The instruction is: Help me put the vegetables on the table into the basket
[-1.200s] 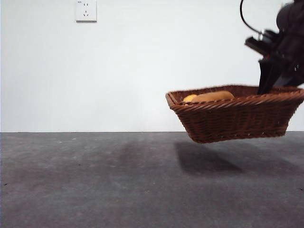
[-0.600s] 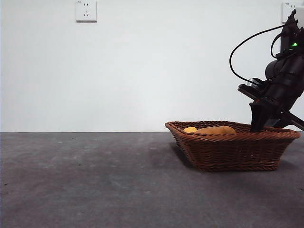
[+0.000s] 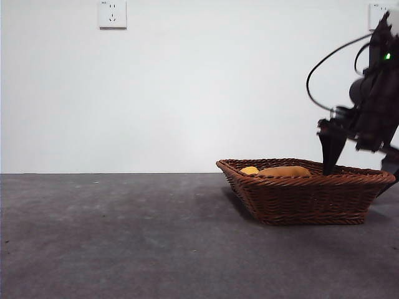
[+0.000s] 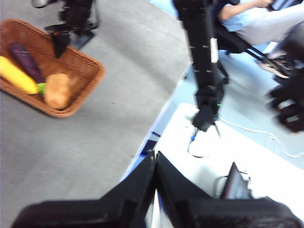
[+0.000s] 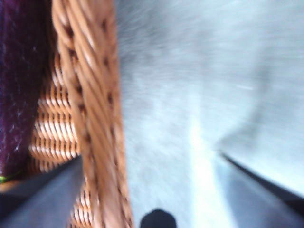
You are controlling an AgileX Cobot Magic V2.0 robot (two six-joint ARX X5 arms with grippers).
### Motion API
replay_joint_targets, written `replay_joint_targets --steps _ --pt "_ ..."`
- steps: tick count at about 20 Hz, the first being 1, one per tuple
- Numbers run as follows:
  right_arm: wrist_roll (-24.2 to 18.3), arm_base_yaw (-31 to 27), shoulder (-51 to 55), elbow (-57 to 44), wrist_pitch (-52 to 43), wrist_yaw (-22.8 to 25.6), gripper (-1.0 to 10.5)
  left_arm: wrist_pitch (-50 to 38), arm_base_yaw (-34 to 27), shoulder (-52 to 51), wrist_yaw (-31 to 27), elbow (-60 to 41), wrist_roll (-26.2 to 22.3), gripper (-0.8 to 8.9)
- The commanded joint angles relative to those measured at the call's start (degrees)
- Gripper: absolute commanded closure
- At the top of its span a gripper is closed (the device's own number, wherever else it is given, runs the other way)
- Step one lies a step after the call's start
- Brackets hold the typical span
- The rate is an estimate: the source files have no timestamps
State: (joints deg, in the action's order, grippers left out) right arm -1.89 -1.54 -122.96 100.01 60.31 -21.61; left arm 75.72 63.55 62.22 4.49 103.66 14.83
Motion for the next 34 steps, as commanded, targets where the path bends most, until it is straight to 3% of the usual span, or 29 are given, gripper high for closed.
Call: replay_joint_targets --steps 1,2,3,5,6,10,16,24,27,28,30,31,34 --pt "1.7 0.0 7.8 -0.3 1.3 3.5 4.8 -0.1 0.2 -2.2 -3.3 -4.1 -1.4 8.21" --pt "2.0 0.0 11.4 -0.3 2.2 4.5 4.8 -0.1 0.2 -3.5 -5.3 -7.2 -1.4 8.21" --pt "2.0 0.0 15.3 -0.3 2.9 4.7 5.6 -0.1 0.2 -4.8 -7.9 -10.8 -1.5 8.2" --pt "2.0 0.1 23.6 -0.3 5.0 4.7 9.2 -0.1 0.2 -7.4 -13.6 -18.3 -1.6 8.18" --pt "2.1 0.1 28.2 -0.3 6.8 4.7 9.5 -0.1 0.2 -8.3 -16.2 -21.7 -1.6 8.18" --pt "1.7 0.1 44.3 -0.3 11.9 10.0 9.5 -0.1 0.2 -8.6 -26.7 -27.8 -1.5 8.18" --pt "1.7 0.0 60.0 -0.3 18.1 16.8 9.5 -0.1 0.2 -7.0 -27.4 -27.7 -1.4 8.18" --pt "1.7 0.0 60.3 -0.3 18.1 18.1 9.5 -0.1 0.1 -4.7 -27.1 -27.8 -1.6 8.17" --pt "1.7 0.0 57.4 -0.3 18.1 18.2 9.5 -0.1 -4.8 -5.8 -27.2 -28.0 -4.9 8.17" --pt "1.7 0.0 56.3 -0.3 18.1 18.2 9.5 -2.3 -8.1 -6.8 -28.6 -29.5 -5.9 8.17" --pt "1.7 0.0 54.2 -0.3 18.1 18.2 9.5 -17.4 -15.8 -11.1 -28.6 -39.0 -10.8 8.17" --pt "1.7 0.0 53.2 -0.3 18.1 18.3 9.5 -27.6 -20.1 -14.1 -24.2 -45.9 -12.8 8.17" --pt "1.7 0.0 49.9 -0.3 17.1 18.3 9.5 -59.7 -33.9 -25.4 -0.7 -69.8 -17.6 8.17"
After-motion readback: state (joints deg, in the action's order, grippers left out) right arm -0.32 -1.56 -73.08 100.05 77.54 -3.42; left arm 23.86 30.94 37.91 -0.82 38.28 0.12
